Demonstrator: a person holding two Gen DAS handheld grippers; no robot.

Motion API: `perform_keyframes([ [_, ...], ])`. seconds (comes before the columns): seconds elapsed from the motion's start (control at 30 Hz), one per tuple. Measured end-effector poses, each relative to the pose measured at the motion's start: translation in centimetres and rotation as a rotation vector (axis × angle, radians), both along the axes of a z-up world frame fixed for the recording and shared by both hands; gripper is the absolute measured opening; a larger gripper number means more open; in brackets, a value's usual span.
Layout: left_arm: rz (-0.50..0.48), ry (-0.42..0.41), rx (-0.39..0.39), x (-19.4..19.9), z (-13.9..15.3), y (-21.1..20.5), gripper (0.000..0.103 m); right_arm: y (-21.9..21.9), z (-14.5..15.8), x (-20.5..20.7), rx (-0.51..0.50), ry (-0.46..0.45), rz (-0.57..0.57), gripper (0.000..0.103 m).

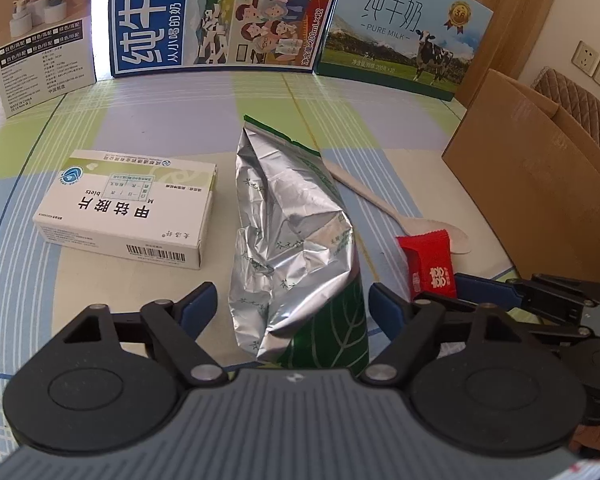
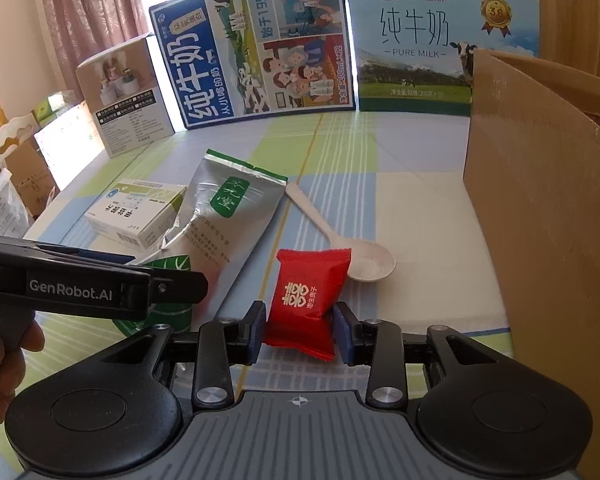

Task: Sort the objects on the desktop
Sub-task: 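Close the left tool on the silver snack bag while the right tool grips the red packet, then lift the snack bag with the left tool while the right tool lifts the red packet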

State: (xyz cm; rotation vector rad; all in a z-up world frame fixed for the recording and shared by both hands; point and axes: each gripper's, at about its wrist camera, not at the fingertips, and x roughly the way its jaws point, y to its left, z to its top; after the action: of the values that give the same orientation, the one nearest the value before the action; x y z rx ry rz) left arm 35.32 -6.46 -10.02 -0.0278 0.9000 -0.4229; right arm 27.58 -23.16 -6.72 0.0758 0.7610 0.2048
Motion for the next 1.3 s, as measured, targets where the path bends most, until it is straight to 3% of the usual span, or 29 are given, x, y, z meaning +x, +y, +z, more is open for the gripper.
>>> perform_keyframes([
  [0.1, -0.003, 0.003, -0.007, 0.0, 0.0, 0.0, 0.065, -0.1, -0.4, 0.3, -0.014, 0.003, -0.004, 0.047],
  [0.2, -0.003, -0.003, 0.0, -0.3, 0.1, 0.0, 0.062, -0.1, -0.5, 0.3, -0.012, 0.0, 0.003, 0.047],
  [0.23, -0.003, -0.002, 0.005, -0.4, 0.2, 0.0, 0.061, -0.1, -0.4, 0.3, -0.012, 0.003, 0.004, 0.046],
  [0.3, -0.012, -0.005, 0.017, -0.8, 0.4, 0.0, 0.056, -0.2, -0.3, 0.2, -0.004, 0.011, 0.007, 0.035],
  [0.47, -0.033, 0.015, 0.059, -2.9, 0.9, 0.1, 0.054, -0.3, 0.0, -1.1, 0.0, 0.04, 0.023, 0.031],
  [0.9, -0.082, 0.082, 0.115, -14.4, 2.6, 0.7, 0.053, -1.1, 2.2, -11.0, 0.005, 0.175, 0.143, 0.03],
  [1.0, -0.078, 0.081, 0.119, -15.9, 3.0, 0.8, 0.058, -1.3, 2.2, -13.3, -0.014, 0.188, 0.158, 0.031],
  [1.07, -0.068, 0.073, 0.115, -16.2, 3.0, 0.9, 0.073, -1.5, 2.2, -14.4, -0.025, 0.185, 0.158, 0.034],
  [1.13, -0.052, 0.076, 0.108, -15.9, 3.0, 1.0, 0.073, -1.7, 2.2, -14.8, -0.025, 0.177, 0.15, 0.04],
  [1.2, -0.047, 0.062, 0.103, -15.7, 3.2, 1.0, 0.073, -1.7, 2.2, -15.0, -0.037, 0.161, 0.144, 0.053],
  [1.3, -0.032, 0.056, 0.086, -15.2, 3.2, 1.0, 0.074, -1.5, 2.3, -14.9, -0.037, 0.135, 0.132, 0.055],
])
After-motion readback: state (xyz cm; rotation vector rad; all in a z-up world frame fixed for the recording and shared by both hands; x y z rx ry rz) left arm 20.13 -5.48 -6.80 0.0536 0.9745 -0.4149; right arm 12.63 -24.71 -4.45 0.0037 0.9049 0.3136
